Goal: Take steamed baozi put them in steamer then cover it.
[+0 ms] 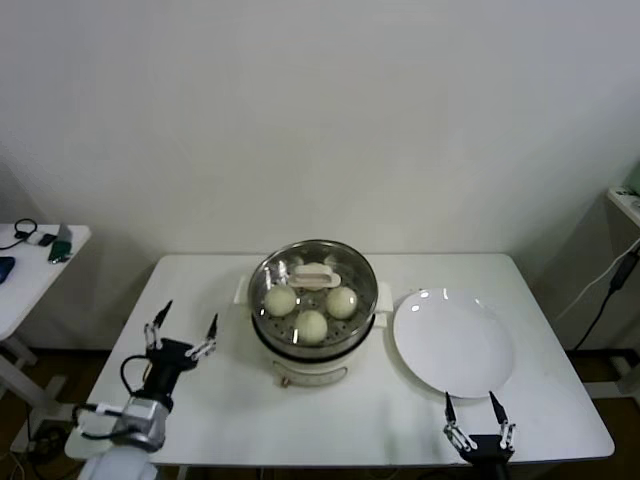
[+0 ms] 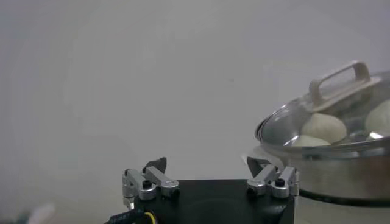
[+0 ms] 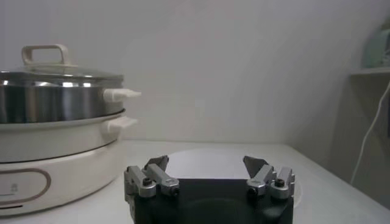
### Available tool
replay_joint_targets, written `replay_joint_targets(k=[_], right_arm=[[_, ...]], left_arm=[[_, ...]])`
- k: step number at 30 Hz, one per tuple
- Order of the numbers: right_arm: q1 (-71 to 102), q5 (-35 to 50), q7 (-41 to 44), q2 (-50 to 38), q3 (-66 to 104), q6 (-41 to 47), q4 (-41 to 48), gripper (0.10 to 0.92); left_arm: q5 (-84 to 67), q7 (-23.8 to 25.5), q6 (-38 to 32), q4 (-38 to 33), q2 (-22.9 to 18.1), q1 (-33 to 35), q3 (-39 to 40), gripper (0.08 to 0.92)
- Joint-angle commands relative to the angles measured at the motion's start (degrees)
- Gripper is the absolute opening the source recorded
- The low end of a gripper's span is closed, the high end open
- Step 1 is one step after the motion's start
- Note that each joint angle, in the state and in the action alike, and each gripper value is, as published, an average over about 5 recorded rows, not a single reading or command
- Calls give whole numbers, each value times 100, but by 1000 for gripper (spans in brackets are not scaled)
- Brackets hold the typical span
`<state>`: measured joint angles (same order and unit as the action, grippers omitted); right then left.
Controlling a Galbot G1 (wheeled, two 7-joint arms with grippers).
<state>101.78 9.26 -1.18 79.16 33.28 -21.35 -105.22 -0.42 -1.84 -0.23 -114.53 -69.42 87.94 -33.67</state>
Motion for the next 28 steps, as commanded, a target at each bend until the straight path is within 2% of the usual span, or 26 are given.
replay_joint_targets(k=[1, 7, 28], right_arm=[[-121, 14, 127, -252, 142, 434, -162, 823], [-96, 140, 201, -360, 111, 482, -182, 823], [-178, 139, 287, -345, 51, 381, -84, 823]], left_arm=[[-1999, 271, -2139, 1085, -214, 877, -289, 823], [-2035, 424, -2501, 1341, -404, 942, -130, 823], [-1799, 434, -2392, 1068, -645, 1172, 56, 823]])
